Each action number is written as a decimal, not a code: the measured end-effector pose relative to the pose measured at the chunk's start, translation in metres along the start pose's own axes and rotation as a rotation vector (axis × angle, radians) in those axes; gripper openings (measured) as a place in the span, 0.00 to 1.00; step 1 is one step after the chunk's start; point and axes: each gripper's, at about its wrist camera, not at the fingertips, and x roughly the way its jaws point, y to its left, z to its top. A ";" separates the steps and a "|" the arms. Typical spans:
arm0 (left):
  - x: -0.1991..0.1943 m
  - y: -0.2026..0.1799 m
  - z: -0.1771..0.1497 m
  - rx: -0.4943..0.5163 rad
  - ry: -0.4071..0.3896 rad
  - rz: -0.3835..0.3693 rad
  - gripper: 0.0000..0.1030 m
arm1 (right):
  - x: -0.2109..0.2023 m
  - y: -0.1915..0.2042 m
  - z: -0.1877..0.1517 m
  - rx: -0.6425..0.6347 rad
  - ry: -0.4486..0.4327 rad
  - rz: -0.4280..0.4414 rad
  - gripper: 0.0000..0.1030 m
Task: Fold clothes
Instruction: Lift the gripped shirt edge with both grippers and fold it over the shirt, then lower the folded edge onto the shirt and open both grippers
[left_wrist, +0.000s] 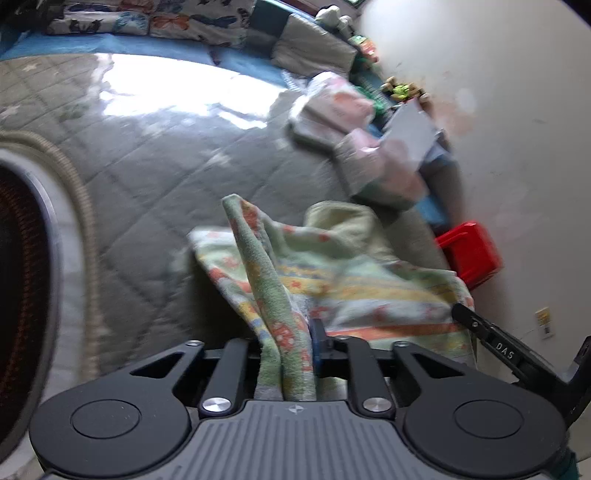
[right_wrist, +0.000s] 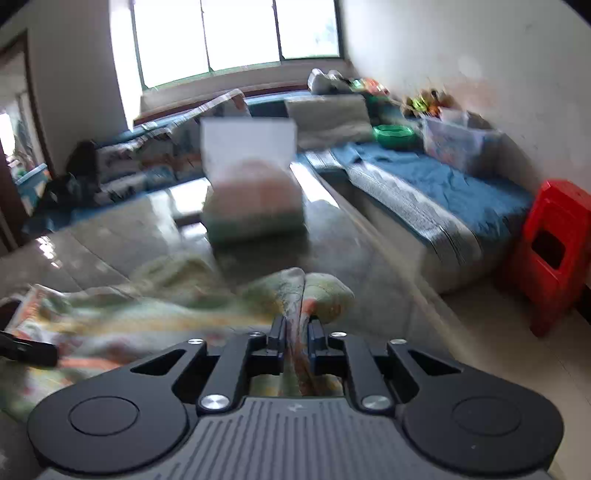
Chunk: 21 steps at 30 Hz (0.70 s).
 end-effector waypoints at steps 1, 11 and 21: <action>-0.001 0.004 0.000 -0.003 -0.002 0.007 0.27 | 0.002 -0.002 -0.002 0.005 0.009 -0.004 0.18; -0.025 0.019 0.013 0.010 -0.084 0.103 0.44 | -0.004 0.015 0.010 -0.044 -0.026 0.079 0.43; -0.013 -0.011 0.029 0.056 -0.099 0.022 0.34 | 0.030 0.044 0.011 -0.069 0.037 0.149 0.58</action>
